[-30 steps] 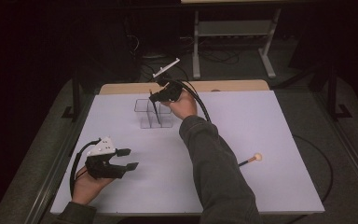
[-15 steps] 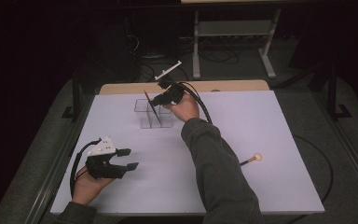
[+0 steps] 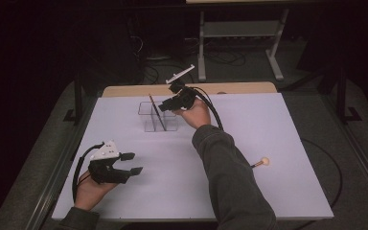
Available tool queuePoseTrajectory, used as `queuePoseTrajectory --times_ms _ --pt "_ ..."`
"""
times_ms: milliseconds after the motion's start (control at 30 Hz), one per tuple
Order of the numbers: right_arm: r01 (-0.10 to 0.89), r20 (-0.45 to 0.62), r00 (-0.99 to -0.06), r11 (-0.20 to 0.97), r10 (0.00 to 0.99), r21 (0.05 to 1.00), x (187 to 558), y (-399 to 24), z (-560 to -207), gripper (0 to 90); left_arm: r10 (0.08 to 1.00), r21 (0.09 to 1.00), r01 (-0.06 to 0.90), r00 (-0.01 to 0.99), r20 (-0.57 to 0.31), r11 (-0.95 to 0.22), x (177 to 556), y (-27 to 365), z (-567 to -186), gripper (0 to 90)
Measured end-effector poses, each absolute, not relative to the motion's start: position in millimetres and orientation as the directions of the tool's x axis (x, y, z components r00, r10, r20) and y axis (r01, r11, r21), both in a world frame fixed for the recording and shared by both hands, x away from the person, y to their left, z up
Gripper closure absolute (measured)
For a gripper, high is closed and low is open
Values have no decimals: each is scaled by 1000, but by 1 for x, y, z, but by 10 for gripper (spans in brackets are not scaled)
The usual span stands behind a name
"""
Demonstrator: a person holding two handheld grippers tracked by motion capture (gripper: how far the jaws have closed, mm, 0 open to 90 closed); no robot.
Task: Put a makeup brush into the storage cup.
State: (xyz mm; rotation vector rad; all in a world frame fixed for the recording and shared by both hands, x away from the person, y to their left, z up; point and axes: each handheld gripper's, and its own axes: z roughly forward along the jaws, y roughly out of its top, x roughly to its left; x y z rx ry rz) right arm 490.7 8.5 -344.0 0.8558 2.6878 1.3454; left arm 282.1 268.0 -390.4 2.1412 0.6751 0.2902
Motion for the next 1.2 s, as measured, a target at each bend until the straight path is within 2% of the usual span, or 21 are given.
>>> queuePoseTrajectory --times_ms 1200 --pt "452 236 -858 453 456 768 469 -20 -344 567 569 784 373 822 -32 -496 284 270 -393 369"
